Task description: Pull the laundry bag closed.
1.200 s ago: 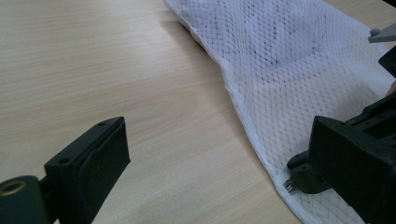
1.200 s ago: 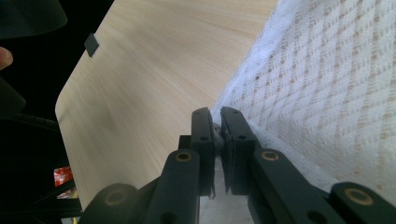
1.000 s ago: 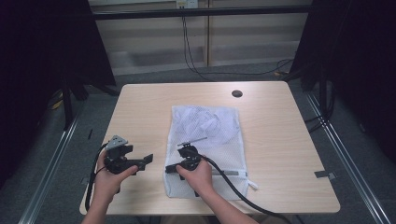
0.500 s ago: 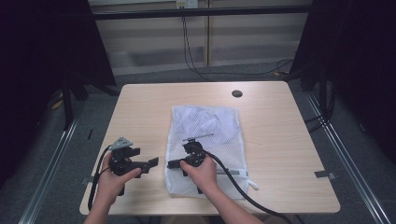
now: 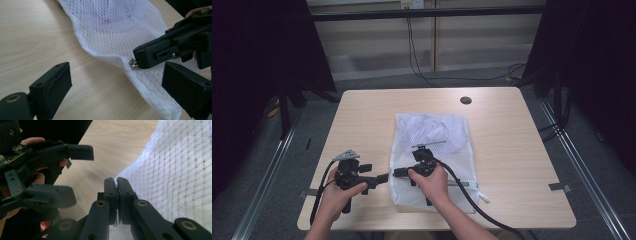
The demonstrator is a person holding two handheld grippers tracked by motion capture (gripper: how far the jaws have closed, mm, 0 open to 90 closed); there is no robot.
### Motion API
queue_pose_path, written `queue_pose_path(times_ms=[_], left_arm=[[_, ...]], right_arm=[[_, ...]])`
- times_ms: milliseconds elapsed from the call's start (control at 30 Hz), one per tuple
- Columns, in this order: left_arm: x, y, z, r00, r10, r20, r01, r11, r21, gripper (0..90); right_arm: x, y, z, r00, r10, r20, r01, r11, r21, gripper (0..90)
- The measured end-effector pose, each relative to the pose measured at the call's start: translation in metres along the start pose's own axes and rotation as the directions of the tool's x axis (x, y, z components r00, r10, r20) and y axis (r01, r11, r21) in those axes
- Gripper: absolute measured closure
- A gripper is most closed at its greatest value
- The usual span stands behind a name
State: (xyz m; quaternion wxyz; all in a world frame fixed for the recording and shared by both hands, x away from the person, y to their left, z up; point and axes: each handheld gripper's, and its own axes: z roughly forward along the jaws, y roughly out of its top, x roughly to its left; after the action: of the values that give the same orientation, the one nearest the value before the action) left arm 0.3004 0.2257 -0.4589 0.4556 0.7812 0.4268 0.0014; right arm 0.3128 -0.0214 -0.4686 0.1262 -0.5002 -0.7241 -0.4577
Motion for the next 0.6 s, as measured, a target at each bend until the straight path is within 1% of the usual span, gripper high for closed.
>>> queue_pose_path(times_ms=[33,67,300,367,400,433,500,600], left_arm=[[-0.001,-0.001,0.002,0.9998,-0.013,0.015,0.013,0.9999,0.007,8.7],[-0.001,-0.001,0.003,0.9996,-0.01,0.025,0.01,0.9998,0.018,8.8],[-0.003,-0.002,0.008,0.9988,-0.016,0.046,0.015,0.9992,0.036,11.5],[-0.003,-0.002,0.011,0.9974,-0.027,0.066,0.024,0.9984,0.051,13.0],[-0.003,-0.002,0.011,0.9974,-0.027,0.066,0.024,0.9984,0.051,13.0],[-0.002,-0.002,0.011,0.9973,-0.021,0.07,0.017,0.998,0.061,13.5],[-0.004,-0.003,0.015,0.9968,-0.024,0.076,0.018,0.9967,0.079,14.1],[-0.005,-0.003,0.018,0.9965,-0.031,0.078,0.024,0.996,0.086,15.1]], right_arm=[[0.0,0.0,0.0,1.0,0.0,0.002,0.0,1.0,-0.001,87.5],[0.0,0.0,0.0,1.0,0.001,-0.001,-0.001,1.0,-0.002,87.4],[0.0,0.0,0.0,1.0,0.001,-0.007,-0.001,1.0,-0.004,87.5],[0.001,0.0,0.0,1.0,0.001,-0.009,-0.001,1.0,-0.008,87.5],[0.001,0.0,0.0,0.9999,0.0,-0.01,0.0,1.0,-0.009,87.5],[0.001,0.0,-0.001,1.0,-0.001,-0.01,0.001,1.0,-0.011,87.4],[0.001,0.0,-0.001,0.9999,-0.003,-0.014,0.003,1.0,-0.013,87.4],[0.001,0.0,-0.002,0.9998,0.0,-0.018,0.0,1.0,-0.013,87.5]])
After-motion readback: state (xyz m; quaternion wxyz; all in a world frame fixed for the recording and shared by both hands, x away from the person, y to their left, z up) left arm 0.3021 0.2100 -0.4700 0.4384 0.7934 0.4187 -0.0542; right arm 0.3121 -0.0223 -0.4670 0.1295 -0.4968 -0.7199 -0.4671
